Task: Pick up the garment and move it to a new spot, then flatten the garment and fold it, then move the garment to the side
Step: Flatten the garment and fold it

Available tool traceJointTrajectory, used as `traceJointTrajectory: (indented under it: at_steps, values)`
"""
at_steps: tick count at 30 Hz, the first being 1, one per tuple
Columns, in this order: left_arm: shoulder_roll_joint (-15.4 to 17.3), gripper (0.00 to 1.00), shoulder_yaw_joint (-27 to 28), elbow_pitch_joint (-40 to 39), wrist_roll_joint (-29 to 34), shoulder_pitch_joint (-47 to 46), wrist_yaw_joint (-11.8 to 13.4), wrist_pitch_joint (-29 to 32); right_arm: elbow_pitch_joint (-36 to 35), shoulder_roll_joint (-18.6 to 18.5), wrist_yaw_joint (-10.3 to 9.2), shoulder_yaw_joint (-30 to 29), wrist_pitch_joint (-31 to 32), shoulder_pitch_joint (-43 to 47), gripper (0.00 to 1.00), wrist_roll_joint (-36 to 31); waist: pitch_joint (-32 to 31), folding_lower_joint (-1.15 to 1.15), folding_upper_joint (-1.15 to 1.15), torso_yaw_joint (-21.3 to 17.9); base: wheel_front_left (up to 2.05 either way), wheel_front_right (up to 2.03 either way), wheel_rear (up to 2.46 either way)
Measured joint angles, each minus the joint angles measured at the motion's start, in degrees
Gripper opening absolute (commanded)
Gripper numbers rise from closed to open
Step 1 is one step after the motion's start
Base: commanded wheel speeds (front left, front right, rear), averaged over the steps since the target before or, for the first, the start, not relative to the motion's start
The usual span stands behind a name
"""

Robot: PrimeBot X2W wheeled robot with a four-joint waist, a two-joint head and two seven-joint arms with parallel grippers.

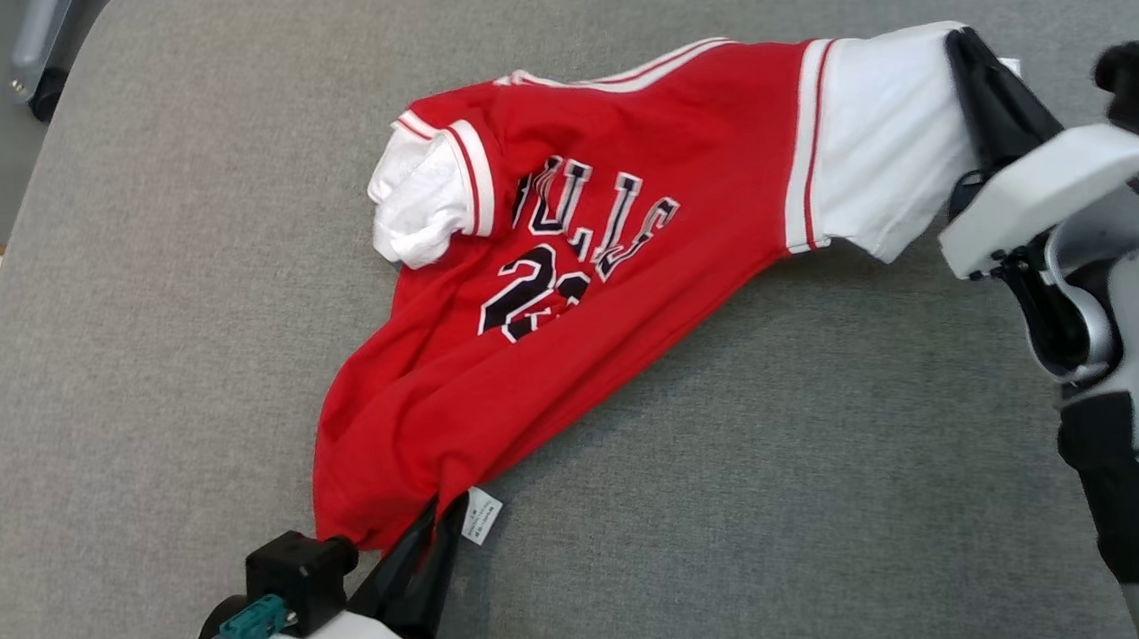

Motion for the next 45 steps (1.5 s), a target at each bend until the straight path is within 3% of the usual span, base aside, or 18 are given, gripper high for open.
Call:
traceJointTrajectory:
  at_steps: [5,6,8,9,13,18,23,28,31,34,36,40,45]
  values:
    - [1.91,0.00,1.36,-9.76,-1.59,2.76,1.05,3.35,-19.07,0.36,0.00,-5.78,4.09,11.53,0.00,6.22,-3.80,0.00,0.00,-3.13,0.00,0.00,0.00]
    - [1.91,0.00,1.36,-9.76,-1.59,2.76,1.05,3.35,-19.07,0.36,0.00,-5.78,4.09,11.53,0.00,6.22,-3.80,0.00,0.00,-3.13,0.00,0.00,0.00]
    - [2.46,0.00,1.62,-13.74,-2.43,4.00,1.31,4.99,-26.14,1.21,-0.01,-7.92,5.99,16.44,0.00,8.06,-5.40,0.00,0.00,-4.36,0.00,0.00,0.00]
    - [3.04,0.00,2.01,-17.40,-3.14,5.47,1.78,6.34,-32.15,2.11,-0.01,-9.49,7.66,20.75,0.00,9.34,-6.89,0.00,0.00,-5.66,0.00,0.00,0.00]
    - [4.38,0.00,2.75,-23.97,-4.50,8.47,2.50,9.25,-41.98,3.22,-0.01,-12.87,9.42,27.20,0.00,11.41,-9.82,0.00,0.00,-7.91,0.00,0.00,0.00]
    - [7.23,0.00,5.00,-33.10,-6.15,10.54,2.99,12.90,-52.97,3.71,-0.01,-16.71,10.63,29.29,0.00,13.89,-12.34,0.00,0.00,-10.69,0.00,0.00,0.00]
    - [12.99,0.00,9.49,-38.20,-9.20,5.61,1.63,17.75,-60.10,3.76,-0.01,-18.26,14.54,23.84,0.00,15.29,-11.33,0.00,0.00,-12.09,0.00,0.00,0.00]
    - [18.55,0.00,12.69,-33.76,-16.06,-9.35,-0.12,22.48,-57.04,3.81,-0.01,-16.34,18.98,11.89,0.00,11.76,-7.29,0.00,0.00,-12.07,0.00,0.00,0.00]
    - [20.23,0.00,12.37,-26.57,-20.31,-22.01,-0.71,24.98,-49.93,3.90,-0.01,-15.43,19.37,2.19,0.00,8.96,-3.95,0.00,0.00,-11.87,0.00,0.00,0.00]
    - [21.21,0.00,10.66,-16.27,-20.45,-37.15,-1.08,25.70,-40.33,3.86,0.00,-13.59,17.27,-8.94,0.00,5.22,-0.16,0.00,0.00,-11.61,0.00,0.00,0.00]
    - [20.67,0.00,8.47,-9.11,-19.93,-45.87,-1.14,25.09,-34.12,3.98,0.00,-12.07,14.26,-15.75,0.00,2.48,2.46,0.00,0.00,-11.44,0.00,0.00,0.00]
    - [18.72,0.00,4.41,3.61,-17.24,-57.84,-1.46,18.34,-23.85,3.94,0.00,-8.84,6.13,-24.41,0.00,4.00,7.02,0.00,0.00,-11.10,0.00,0.00,0.00]
    - [19.18,0.00,-3.74,13.41,-19.57,-60.94,-1.51,11.32,-19.93,3.97,-0.01,-4.99,-1.22,-24.48,0.00,6.48,9.95,0.00,0.00,-11.13,0.00,0.00,0.00]
